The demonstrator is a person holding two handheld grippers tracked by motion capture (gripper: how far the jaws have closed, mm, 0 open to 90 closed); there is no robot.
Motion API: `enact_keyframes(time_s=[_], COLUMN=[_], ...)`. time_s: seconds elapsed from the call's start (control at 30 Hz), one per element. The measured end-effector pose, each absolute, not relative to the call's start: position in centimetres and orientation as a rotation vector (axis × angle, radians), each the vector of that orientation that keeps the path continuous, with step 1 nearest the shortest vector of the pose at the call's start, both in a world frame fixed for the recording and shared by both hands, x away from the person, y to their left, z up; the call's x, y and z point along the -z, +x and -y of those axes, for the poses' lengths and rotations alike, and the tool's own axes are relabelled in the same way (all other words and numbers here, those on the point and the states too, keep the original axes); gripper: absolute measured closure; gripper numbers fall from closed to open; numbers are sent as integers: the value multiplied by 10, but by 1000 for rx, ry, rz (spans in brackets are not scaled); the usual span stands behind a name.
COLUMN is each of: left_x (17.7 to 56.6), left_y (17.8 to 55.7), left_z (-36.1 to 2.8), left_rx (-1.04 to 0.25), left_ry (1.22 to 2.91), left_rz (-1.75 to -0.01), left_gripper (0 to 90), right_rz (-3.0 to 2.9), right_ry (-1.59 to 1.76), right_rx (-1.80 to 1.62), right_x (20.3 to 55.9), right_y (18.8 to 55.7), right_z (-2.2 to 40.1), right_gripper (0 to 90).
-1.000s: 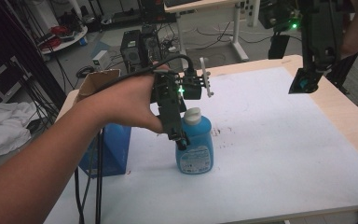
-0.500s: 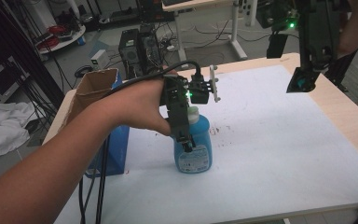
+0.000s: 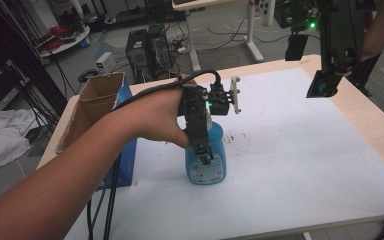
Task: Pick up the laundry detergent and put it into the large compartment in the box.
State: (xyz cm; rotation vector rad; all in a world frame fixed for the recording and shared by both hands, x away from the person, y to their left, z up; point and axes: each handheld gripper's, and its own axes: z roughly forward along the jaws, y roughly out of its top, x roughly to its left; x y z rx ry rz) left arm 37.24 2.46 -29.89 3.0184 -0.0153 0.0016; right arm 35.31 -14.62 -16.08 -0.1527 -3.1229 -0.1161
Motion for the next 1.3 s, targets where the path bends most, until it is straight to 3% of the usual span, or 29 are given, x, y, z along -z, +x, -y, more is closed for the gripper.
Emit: enact_keyframes(time_s=[0.07, 1.3], left_x=[299, 298], left_y=[373, 370], left_z=[-25, -25], left_rx=[4, -5], left_ry=[3020, 3034], left_rz=[20, 46], left_gripper=[79, 254], right_rz=[3122, 3124], right_ry=[-150, -161], right_rx=[117, 124], right_x=[161, 166], right_y=[353, 356], right_z=[147, 146], right_gripper=[9, 9])
